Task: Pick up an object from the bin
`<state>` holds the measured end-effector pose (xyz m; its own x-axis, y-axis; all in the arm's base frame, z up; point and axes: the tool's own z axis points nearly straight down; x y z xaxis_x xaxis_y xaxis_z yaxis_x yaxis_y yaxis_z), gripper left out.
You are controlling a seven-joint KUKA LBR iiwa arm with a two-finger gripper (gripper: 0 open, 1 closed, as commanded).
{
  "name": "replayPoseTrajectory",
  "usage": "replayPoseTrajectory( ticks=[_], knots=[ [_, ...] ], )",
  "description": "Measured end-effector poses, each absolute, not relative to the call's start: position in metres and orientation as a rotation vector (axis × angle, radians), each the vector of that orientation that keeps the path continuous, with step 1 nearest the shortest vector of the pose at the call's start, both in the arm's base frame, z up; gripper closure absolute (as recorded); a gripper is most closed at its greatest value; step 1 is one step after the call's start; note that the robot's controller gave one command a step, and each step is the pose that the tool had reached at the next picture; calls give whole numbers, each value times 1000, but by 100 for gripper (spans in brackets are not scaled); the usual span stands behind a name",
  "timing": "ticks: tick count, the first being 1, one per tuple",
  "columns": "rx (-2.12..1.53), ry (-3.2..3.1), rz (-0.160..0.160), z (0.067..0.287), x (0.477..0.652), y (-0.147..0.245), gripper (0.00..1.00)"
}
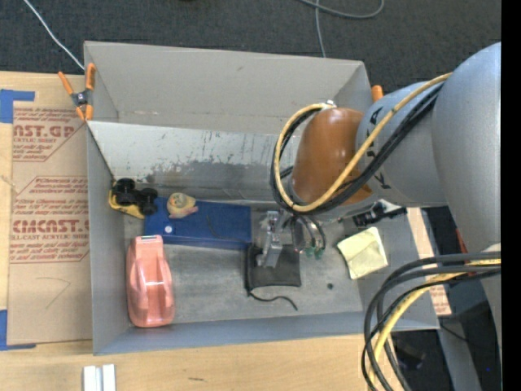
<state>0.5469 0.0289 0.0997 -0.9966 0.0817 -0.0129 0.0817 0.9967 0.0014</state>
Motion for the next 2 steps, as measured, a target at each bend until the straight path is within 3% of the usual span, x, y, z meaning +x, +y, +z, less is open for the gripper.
replayPoseTrajectory(
  ticks=[1, 2],
  knots=[
    [128, 3131, 0, 68, 533, 23, 100],
    [92, 3131, 2, 159, 547, 22, 100]
  ],
)
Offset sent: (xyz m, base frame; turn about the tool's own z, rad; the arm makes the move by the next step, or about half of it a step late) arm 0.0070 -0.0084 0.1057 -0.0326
